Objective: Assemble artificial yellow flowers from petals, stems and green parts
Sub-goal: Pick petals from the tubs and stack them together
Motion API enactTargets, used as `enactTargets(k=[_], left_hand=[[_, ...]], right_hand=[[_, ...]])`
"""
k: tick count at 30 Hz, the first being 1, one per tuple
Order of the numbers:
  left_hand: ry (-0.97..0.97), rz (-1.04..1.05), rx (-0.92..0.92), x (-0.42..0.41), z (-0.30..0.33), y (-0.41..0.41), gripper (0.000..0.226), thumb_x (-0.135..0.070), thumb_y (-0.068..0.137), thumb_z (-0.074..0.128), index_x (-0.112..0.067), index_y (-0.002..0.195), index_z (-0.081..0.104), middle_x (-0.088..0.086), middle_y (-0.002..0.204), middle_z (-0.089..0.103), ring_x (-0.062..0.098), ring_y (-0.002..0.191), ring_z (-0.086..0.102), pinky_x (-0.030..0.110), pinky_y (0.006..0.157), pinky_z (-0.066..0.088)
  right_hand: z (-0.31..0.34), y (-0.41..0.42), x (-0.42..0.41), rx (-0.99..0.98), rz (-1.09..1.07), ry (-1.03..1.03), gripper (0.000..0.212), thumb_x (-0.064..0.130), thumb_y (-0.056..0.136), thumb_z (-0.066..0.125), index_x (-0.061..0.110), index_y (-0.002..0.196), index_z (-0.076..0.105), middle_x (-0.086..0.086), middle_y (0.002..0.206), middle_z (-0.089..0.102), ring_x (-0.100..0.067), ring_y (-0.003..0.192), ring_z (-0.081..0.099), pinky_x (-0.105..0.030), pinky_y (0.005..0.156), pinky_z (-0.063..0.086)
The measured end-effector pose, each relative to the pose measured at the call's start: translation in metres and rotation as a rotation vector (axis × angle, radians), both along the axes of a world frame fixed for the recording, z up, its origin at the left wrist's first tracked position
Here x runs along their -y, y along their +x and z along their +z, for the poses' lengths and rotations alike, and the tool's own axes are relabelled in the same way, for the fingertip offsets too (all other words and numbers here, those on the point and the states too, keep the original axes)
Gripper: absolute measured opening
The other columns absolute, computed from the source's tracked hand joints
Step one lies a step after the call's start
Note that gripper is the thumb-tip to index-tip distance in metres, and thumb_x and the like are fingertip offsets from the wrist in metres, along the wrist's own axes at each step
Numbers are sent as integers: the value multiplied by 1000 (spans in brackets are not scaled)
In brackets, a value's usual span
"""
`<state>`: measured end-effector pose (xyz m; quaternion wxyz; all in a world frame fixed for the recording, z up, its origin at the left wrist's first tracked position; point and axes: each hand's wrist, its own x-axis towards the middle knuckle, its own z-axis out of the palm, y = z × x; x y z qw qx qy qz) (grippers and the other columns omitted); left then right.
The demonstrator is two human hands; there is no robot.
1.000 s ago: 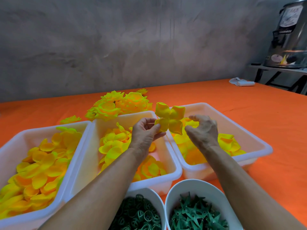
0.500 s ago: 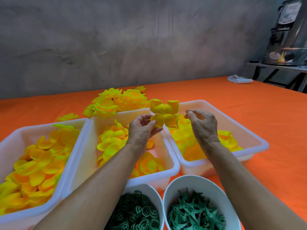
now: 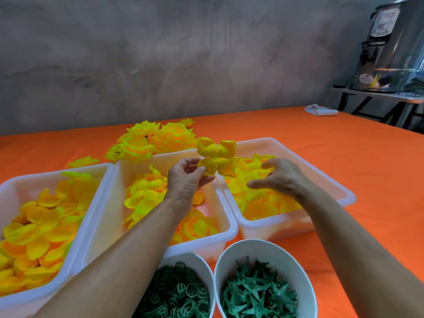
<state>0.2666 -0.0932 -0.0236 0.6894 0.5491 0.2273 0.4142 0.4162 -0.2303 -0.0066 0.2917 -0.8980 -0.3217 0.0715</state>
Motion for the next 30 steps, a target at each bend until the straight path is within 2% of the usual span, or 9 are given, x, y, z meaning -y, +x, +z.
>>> enactTargets(k=[2, 4, 7, 8, 10, 14, 18, 23, 30], left_hand=[[9, -13, -8, 0, -1, 1, 16, 8, 88, 58, -9, 90, 57, 12, 88, 65, 18, 77, 65, 23, 60, 58], [17, -22, -14, 0, -2, 1, 17, 8, 87, 58, -9, 89, 58, 12, 87, 65, 18, 76, 65, 23, 60, 58], [20, -20, -14, 0, -1, 1, 17, 7, 87, 59, -9, 88, 58, 11, 86, 65, 19, 75, 65, 23, 59, 58], [19, -21, -11, 0, -1, 1, 17, 7, 87, 59, -9, 88, 58, 11, 86, 65, 19, 76, 65, 23, 59, 58], [18, -26, -8, 0, 0, 1, 16, 7, 87, 59, -9, 89, 58, 12, 87, 65, 20, 78, 65, 22, 59, 58], [25, -29, -12, 0, -1, -1, 15, 5, 87, 60, -9, 90, 58, 11, 88, 66, 20, 79, 66, 22, 59, 58], [22, -24, -12, 0, 0, 0, 15, 5, 87, 60, -10, 90, 59, 11, 88, 66, 19, 78, 66, 22, 58, 58], [17, -10, -4, 0, 1, 2, 15, 6, 88, 59, -9, 89, 58, 12, 88, 65, 20, 78, 65, 23, 59, 58], [-3, -8, 17, -1, 1, 2, 13, 5, 87, 59, -8, 90, 58, 13, 89, 65, 20, 78, 65, 23, 59, 58]], right_hand=[[-9, -4, -2, 42, 45, -66, 81, 43, 57, 87, 15, 126, 58, -10, 119, 64, -25, 111, 59, -29, 88, 43], [-14, -4, -4, 60, 60, -66, 71, 33, 59, 88, 13, 121, 61, -10, 114, 65, -24, 108, 59, -26, 84, 43], [-12, 0, -4, 28, 74, 0, 23, 18, 65, 83, 18, 79, 65, -7, 82, 63, -18, 78, 56, -15, 57, 37], [-11, 0, -3, -5, 68, 49, 20, 14, 68, 81, 19, 68, 61, -6, 75, 58, -17, 70, 51, -17, 52, 35], [-13, 2, 0, -149, 15, 241, 17, 8, 75, 74, 15, 64, 63, -8, 65, 55, -15, 59, 47, -24, 52, 36], [-13, 1, 6, -533, -104, 625, 21, -2, 84, 64, 8, 67, 59, 0, 43, 45, -6, 32, 36, -15, 36, 30], [-7, -2, 6, -570, -151, 664, 18, 7, 88, 61, 14, 71, 57, -4, 60, 53, -13, 50, 47, -22, 48, 37], [-8, -1, 5, -552, -154, 695, 22, 10, 90, 60, 12, 68, 57, -5, 60, 48, -14, 52, 42, -20, 46, 33], [-13, 4, 4, -577, -111, 728, 16, 14, 91, 58, 12, 75, 58, -11, 76, 47, -20, 67, 41, -28, 58, 29]])
